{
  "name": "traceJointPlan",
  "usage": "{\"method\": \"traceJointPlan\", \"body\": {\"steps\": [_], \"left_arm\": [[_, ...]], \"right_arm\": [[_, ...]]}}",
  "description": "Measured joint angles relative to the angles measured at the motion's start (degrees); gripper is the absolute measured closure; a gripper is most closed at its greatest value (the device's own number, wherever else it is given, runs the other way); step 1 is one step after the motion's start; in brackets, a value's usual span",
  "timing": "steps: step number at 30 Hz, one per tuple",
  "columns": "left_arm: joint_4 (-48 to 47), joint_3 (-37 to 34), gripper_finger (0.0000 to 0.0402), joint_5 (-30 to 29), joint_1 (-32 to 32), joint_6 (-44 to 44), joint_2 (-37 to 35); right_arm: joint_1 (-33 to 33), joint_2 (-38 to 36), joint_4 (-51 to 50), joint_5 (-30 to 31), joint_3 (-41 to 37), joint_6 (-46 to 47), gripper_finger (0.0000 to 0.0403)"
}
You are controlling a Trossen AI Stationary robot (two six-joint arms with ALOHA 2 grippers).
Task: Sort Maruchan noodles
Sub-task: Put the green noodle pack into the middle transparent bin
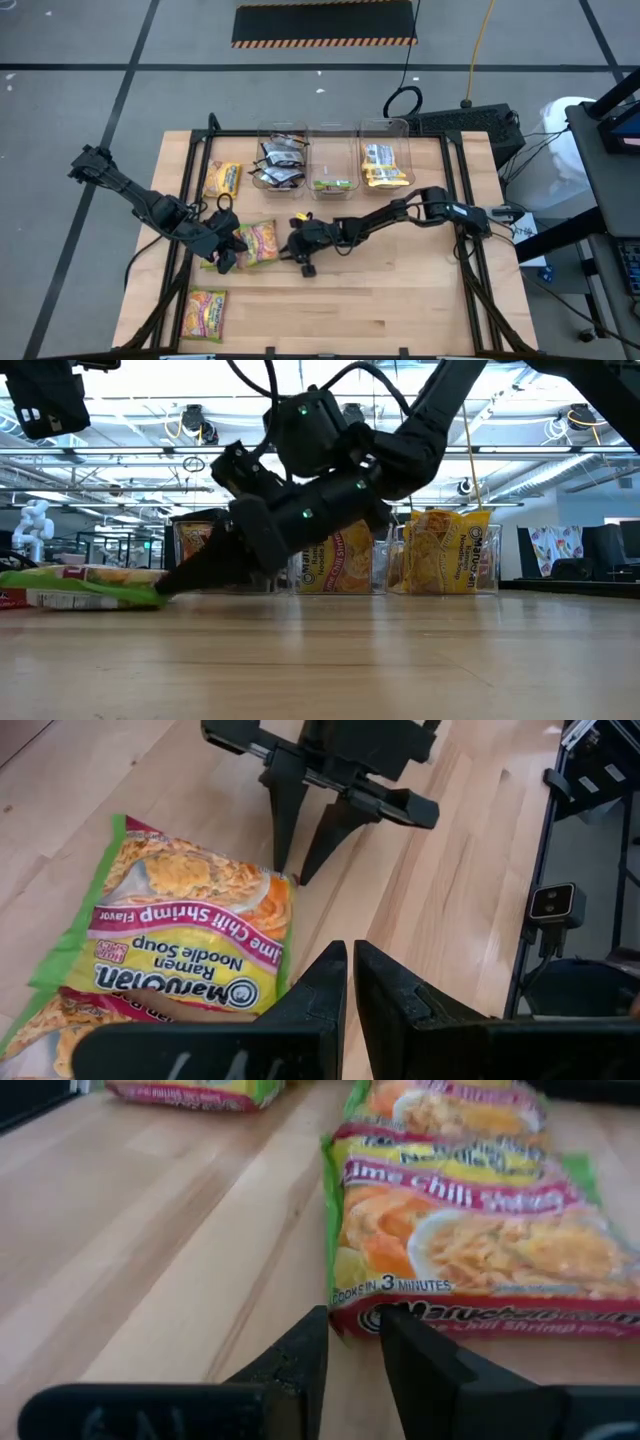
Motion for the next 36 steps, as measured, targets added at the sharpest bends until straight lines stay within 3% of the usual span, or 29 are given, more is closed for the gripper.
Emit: {"method": "traceJointPlan", "body": {"steps": [25,36], "left_arm": [[-0.02,0.0,0.0373,0.17,0.0,0.02,0.0],[-0.02,0.0,0.0373,0.17,0.0,0.02,0.0]], "right_arm": [[-0.09,-0.09,-0.24,-0.07,0.56,0.04,0.0316],[-0.09,-0.09,0.21,-0.07,0.52,0.02,0.0389]]}}
